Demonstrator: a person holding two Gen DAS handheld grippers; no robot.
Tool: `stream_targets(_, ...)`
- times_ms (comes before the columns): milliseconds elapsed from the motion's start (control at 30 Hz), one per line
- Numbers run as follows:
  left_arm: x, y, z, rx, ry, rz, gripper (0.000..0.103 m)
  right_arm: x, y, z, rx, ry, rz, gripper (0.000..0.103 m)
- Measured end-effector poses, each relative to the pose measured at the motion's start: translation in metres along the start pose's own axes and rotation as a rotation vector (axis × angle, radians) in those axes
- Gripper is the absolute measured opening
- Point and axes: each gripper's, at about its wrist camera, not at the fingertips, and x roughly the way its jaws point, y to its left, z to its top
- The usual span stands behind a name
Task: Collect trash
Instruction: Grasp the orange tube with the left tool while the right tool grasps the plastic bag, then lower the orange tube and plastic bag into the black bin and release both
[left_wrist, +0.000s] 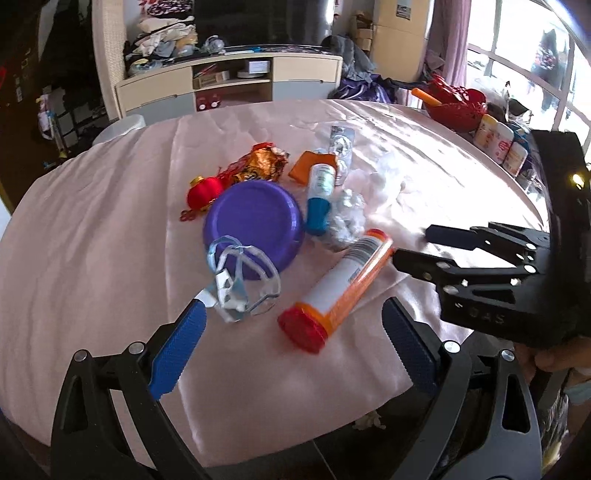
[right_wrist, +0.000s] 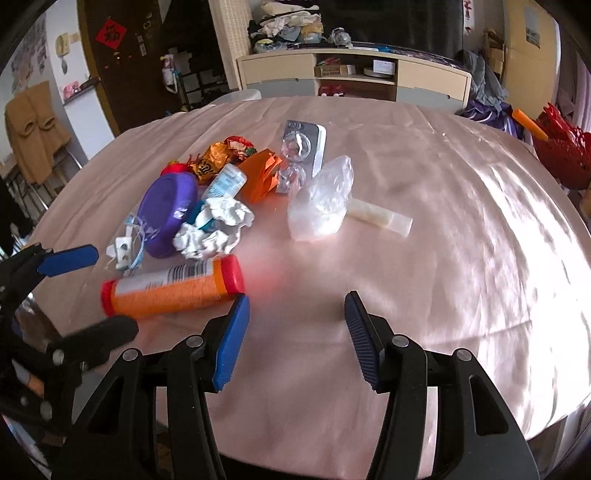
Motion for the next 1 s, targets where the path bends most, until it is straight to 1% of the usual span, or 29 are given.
stream_targets(67,0.002,-0.001,0.000,0.008,0.000,-0.015,0.089,0.004,-0.003,0.005,0.002,0.000,0.005,0.055)
stream_targets(133,0.005,-0.004,0.000,0.014,0.003,-0.028,0.085,0.006,-0.008,0.010,0.018,0.004,0.027,0.055)
stream_targets(200,0.006,-0.007,-0.001,0.024,0.000,-0.037,0.076,0.005,-0.016,0.012,0.059,0.008,0.064,0.055)
stream_targets(233,0.005,-0.009,-0.001,0.030,-0.002,-0.040,0.074,0.005,-0.021,0.013,0.080,0.006,0.075,0.055)
stream_targets(267,0.005,-0.011,-0.001,0.037,-0.003,-0.046,0.069,0.004,-0.024,0.014,0.089,0.000,0.075,0.055)
stream_targets(333,0.004,-0.016,-0.001,0.049,-0.004,-0.062,0.063,0.003,-0.029,0.017,0.095,-0.012,0.072,0.055)
stream_targets(400,0.002,-0.020,-0.001,0.062,-0.005,-0.071,0.055,0.003,-0.030,0.020,0.101,-0.022,0.076,0.054)
stream_targets(533,0.004,-0.027,-0.002,0.084,0.007,-0.089,0.051,0.006,-0.028,0.030,0.092,-0.044,0.091,0.054)
stream_targets(567,0.007,-0.028,-0.003,0.088,0.016,-0.095,0.049,0.009,-0.026,0.034,0.089,-0.046,0.091,0.053)
stream_targets(600,0.009,-0.029,-0.004,0.090,0.022,-0.095,0.046,0.012,-0.025,0.037,0.085,-0.047,0.088,0.051)
stream_targets(667,0.013,-0.029,-0.006,0.090,0.031,-0.091,0.043,0.018,-0.023,0.041,0.083,-0.037,0.091,0.038)
stream_targets(733,0.014,-0.029,-0.008,0.079,0.030,-0.094,0.042,0.024,-0.024,0.043,0.077,-0.026,0.092,0.032)
stream_targets(767,0.014,-0.029,-0.008,0.078,0.030,-0.094,0.040,0.024,-0.023,0.043,0.075,-0.025,0.092,0.026)
stream_targets(833,0.013,-0.030,-0.008,0.078,0.033,-0.098,0.033,0.021,-0.022,0.043,0.070,-0.033,0.099,0.018)
stream_targets(867,0.011,-0.031,-0.009,0.081,0.031,-0.097,0.027,0.019,-0.022,0.042,0.066,-0.041,0.096,0.017)
stream_targets(1000,0.001,-0.036,-0.007,0.096,0.018,-0.083,0.027,0.000,-0.019,0.043,0.052,-0.079,0.091,0.016)
